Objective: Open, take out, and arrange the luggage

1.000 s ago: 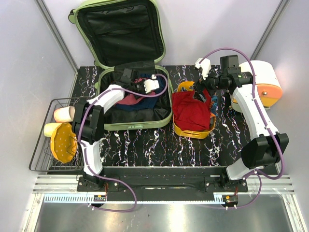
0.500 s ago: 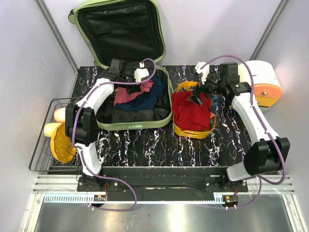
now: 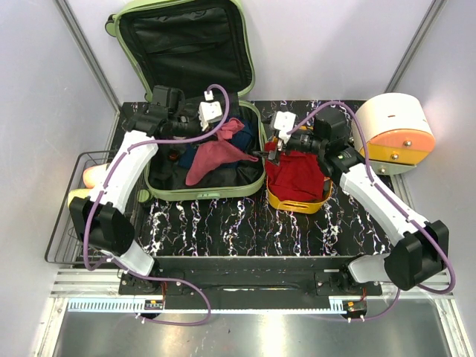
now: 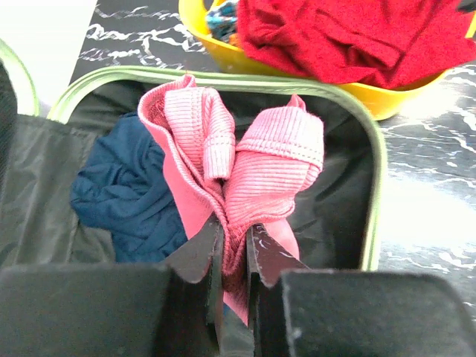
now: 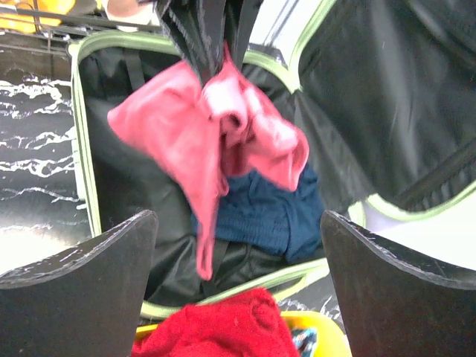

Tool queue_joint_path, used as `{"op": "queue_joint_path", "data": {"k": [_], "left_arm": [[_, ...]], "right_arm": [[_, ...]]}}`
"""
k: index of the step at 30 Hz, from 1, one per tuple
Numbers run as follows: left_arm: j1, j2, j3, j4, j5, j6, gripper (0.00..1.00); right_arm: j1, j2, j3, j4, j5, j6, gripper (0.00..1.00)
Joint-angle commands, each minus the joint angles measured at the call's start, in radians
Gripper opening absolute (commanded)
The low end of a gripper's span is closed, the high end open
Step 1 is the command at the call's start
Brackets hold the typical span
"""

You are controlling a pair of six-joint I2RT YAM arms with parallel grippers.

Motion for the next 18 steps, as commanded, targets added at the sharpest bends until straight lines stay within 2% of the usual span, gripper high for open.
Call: {"op": "queue_joint_path", "data": {"k": [1, 7, 13, 18], "left_arm": [[-0.038, -0.097, -0.037, -0.050, 0.099, 0.042, 0.00], [-0.112, -0.155, -0.071, -0.079, 0.096, 0.054, 0.00], [-0.158, -0.170, -0.056, -0.103, 0.113, 0.028, 0.00], [-0.168, -0.178, -0.031, -0.113, 0.130, 0.005, 0.00]], "right_arm": [[0.055, -0.031, -0.005, 0.166, -0.020, -0.066, 1.00], [0.103, -0.036, -0.022, 0.176, -0.101, -0.148, 1.00], [0.178, -0.016, -0.005, 0.038, -0.143, -0.198, 1.00], [0.201, 0.018, -0.008, -0.038, -0.109, -0.195, 1.00]]}}
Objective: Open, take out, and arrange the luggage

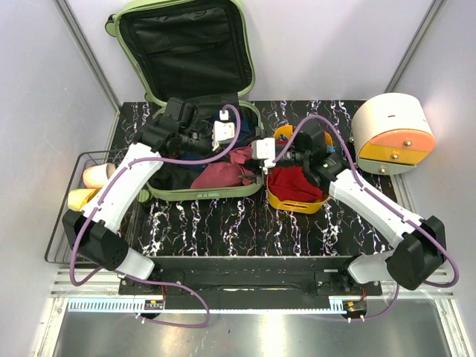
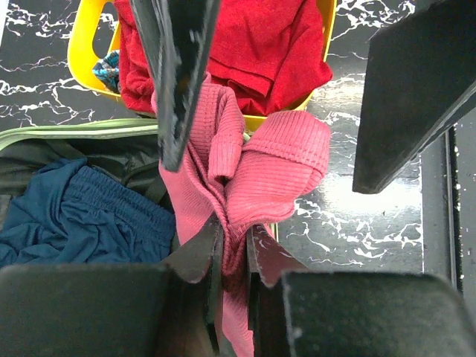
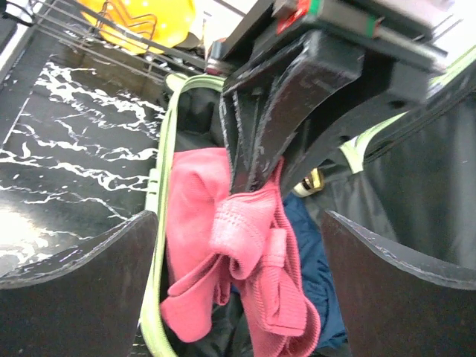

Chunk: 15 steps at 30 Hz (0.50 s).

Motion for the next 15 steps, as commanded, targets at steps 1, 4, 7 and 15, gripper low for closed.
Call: {"op": "queue_joint_path", "data": {"k": [1, 4, 7, 15], "left_arm": [[-0.006, -0.052, 0.047, 0.007, 0.078, -0.016, 0.00], [-0.006, -0.062, 0.059, -0.002, 0.095, -0.024, 0.00], [-0.007, -0.073, 0.076, -0.002, 0.118, -0.048, 0.00], [-0.018, -0.093, 0.093, -0.001, 0.141, -0.099, 0.00]], "right_arm": [[0.013, 0.025, 0.008, -0.076, 0.002, -0.023, 1.00], [0.015, 0.045, 0.008, -0.092, 0.034, -0.029, 1.00], [0.019, 0.076, 0.025, -0.084, 0.098, 0.006, 0.98], [0.023, 0.108, 0.048, 0.044, 0.184, 0.163, 0.58]]}}
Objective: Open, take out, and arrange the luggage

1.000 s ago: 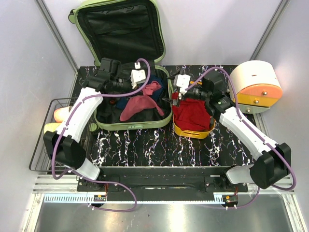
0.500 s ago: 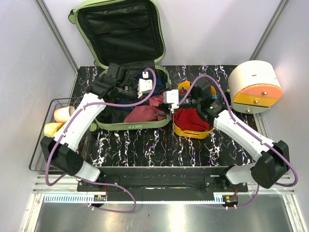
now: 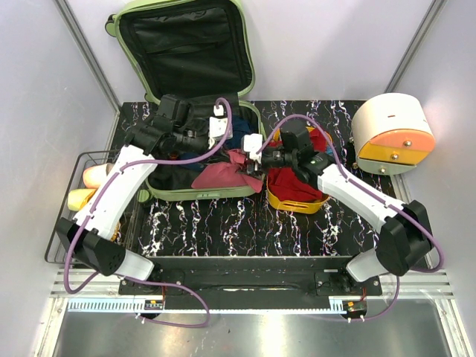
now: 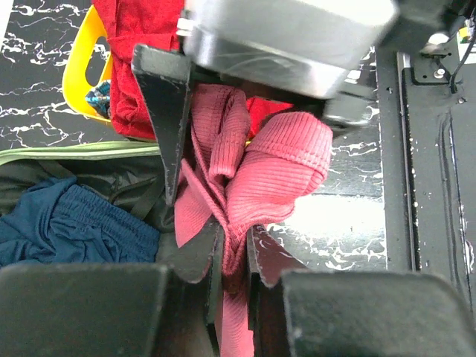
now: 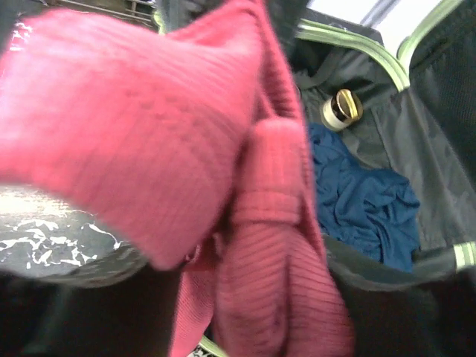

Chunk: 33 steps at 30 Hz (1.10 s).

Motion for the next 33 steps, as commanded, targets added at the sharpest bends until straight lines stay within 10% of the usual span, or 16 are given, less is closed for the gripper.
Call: {"op": "queue_joint_path", "data": {"k": [1, 5, 10, 14, 26, 33], "left_arm": [[-0.008, -0.056, 0.044, 0.038, 0.077, -0.032, 0.00], [-0.008, -0.070, 0.040, 0.036, 0.053, -0.065, 0.08], [-0.008, -0.087, 0.083, 0.051, -0.004, -0.154, 0.72], [-0.007, -0.113, 0.109, 0.113, -0.050, -0.266, 0.88], [-0.005, -0.151, 0.027, 0.182, -0.093, -0.344, 0.92], [-0.007, -0.151, -0.044, 0.223, -0.075, -0.384, 0.93]], "right_arm": [[0.008, -0.016, 0.049, 0.127, 0.065, 0.116, 0.47], [0.008, -0.083, 0.056, 0.123, 0.081, 0.174, 0.00], [0.008, -0.223, 0.116, -0.125, 0.142, 0.178, 0.00], [0.008, -0.313, 0.164, -0.322, 0.205, 0.190, 0.00], [-0.024, -0.390, 0.308, -0.839, 0.389, 0.276, 0.00], [-0.294, -0.233, 0.307, -0.885, 0.285, 0.193, 0.00]]}}
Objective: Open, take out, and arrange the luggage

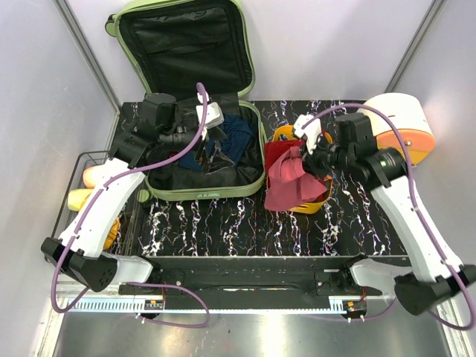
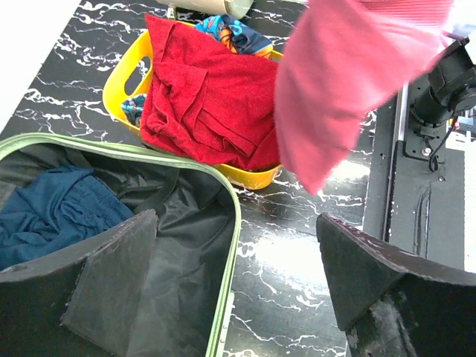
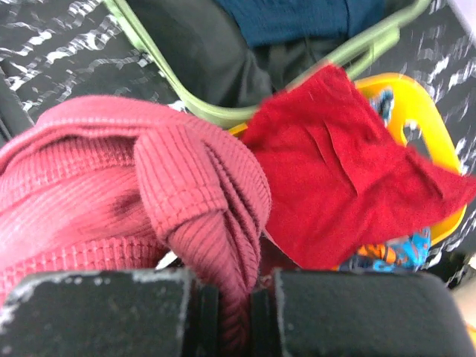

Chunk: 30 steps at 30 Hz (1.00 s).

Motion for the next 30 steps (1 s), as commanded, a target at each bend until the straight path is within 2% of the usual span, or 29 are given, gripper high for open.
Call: {"op": "queue_joint_path", "data": {"k": [1, 7, 15, 18, 20, 21, 22, 24, 30], "left_arm": [[-0.001, -0.023, -0.039, 0.070, 0.011, -0.048, 0.92], [-0.001, -0.022, -0.093, 0.088, -0.010, -0.050, 0.93], [0.005, 0.015, -0.118, 0.088, -0.148, -0.045, 0.93], [0.012, 0.036, -0.125, 0.091, -0.191, -0.048, 0.93], [0.018, 0.058, -0.125, 0.106, -0.234, -0.068, 0.94], [0.031, 0.065, -0.124, 0.111, -0.244, -0.076, 0.94], [0.038, 0.088, -0.118, 0.117, -0.251, -0.087, 0.95], [0.052, 0.117, -0.090, 0.119, -0.265, -0.078, 0.95], [0.057, 0.305, 0.045, 0.114, -0.435, -0.025, 0.94]], "right_arm": [[-0.163, 0.137, 0.062, -0.045, -0.064, -0.037, 0.00], [-0.276, 0.323, 0.217, -0.060, -0.070, -0.072, 0.00], [-0.327, 0.578, 0.347, -0.063, -0.026, -0.175, 0.00], [-0.327, 0.641, 0.343, -0.050, -0.012, -0.227, 0.01], [-0.327, 0.684, 0.344, -0.053, -0.004, -0.250, 0.23], [-0.327, 0.694, 0.361, -0.051, 0.012, -0.246, 0.63], [-0.327, 0.702, 0.375, -0.048, 0.026, -0.227, 0.74], [-0.330, 0.708, 0.432, -0.031, 0.058, -0.200, 0.81], [-0.330, 0.693, 0.653, -0.037, 0.121, -0.013, 0.81]]}}
